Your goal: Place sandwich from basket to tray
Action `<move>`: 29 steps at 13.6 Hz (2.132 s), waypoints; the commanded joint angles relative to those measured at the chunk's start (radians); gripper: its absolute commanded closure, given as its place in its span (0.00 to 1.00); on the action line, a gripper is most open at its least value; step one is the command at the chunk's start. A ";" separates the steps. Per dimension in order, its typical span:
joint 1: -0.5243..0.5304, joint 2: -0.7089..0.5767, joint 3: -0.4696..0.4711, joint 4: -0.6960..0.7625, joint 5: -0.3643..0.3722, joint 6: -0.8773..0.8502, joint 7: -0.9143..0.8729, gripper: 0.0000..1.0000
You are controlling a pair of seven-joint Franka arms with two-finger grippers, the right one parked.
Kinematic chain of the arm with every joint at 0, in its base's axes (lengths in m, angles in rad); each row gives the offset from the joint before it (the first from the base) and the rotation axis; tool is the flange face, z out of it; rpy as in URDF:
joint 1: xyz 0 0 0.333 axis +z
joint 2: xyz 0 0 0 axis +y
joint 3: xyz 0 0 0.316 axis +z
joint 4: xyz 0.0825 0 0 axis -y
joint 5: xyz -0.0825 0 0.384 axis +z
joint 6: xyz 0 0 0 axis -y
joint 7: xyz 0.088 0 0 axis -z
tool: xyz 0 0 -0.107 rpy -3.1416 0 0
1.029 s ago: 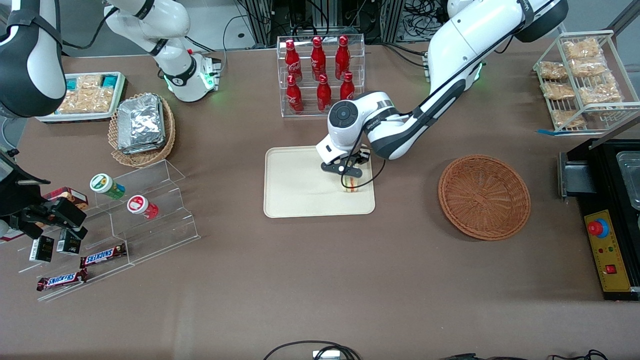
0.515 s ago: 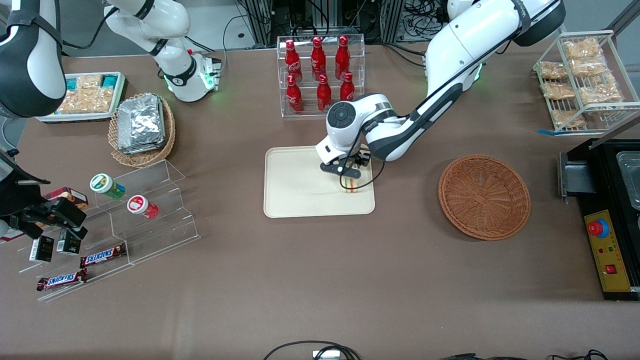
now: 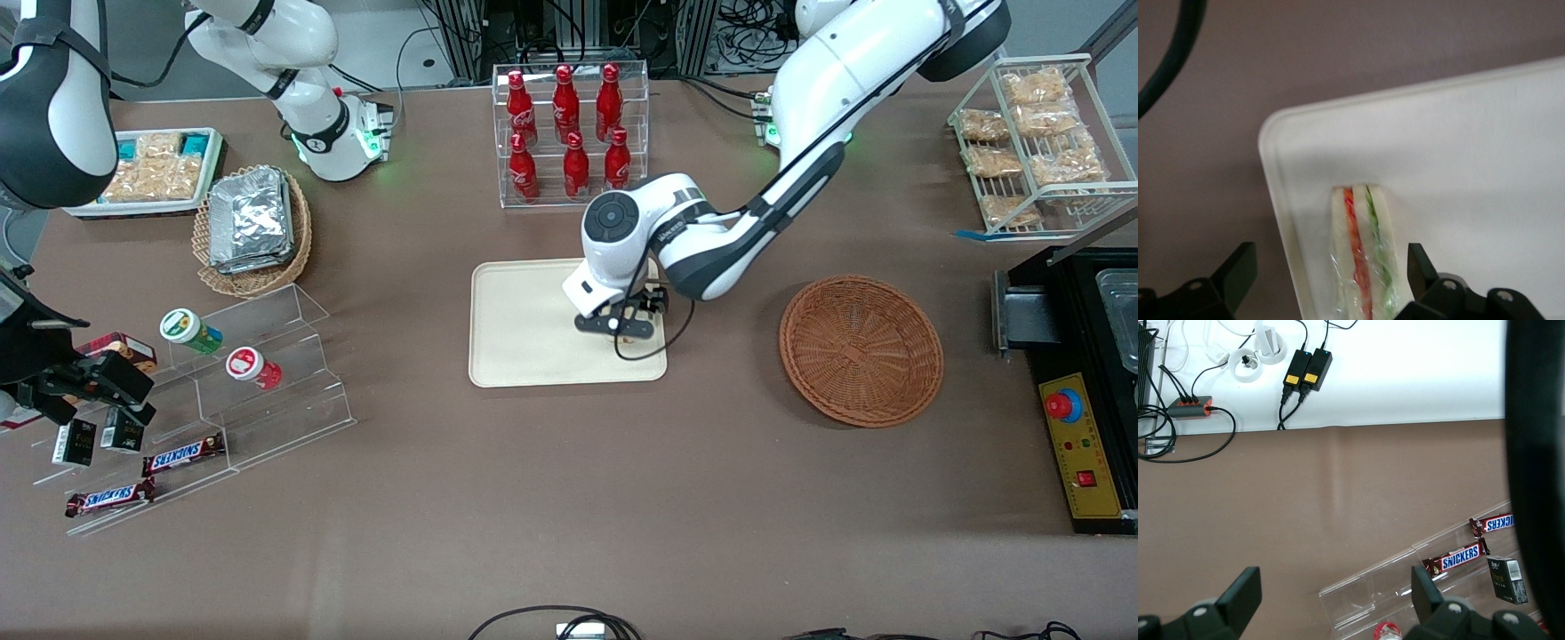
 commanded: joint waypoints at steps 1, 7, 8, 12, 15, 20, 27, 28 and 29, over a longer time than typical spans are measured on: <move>0.063 -0.024 -0.005 0.094 -0.027 -0.101 -0.018 0.01; 0.181 -0.085 0.001 0.201 -0.038 -0.222 -0.017 0.00; 0.201 -0.091 -0.002 0.229 -0.039 -0.259 -0.015 0.00; 0.244 -0.096 0.001 0.295 -0.034 -0.371 0.002 0.00; 0.275 -0.151 0.033 0.278 -0.060 -0.376 0.092 0.00; 0.236 -0.309 0.257 0.245 -0.241 -0.417 0.374 0.00; 0.226 -0.508 0.484 0.199 -0.425 -0.547 0.777 0.00; 0.226 -0.530 0.510 0.199 -0.450 -0.569 0.825 0.00; 0.224 -0.551 0.535 0.197 -0.467 -0.581 0.866 0.00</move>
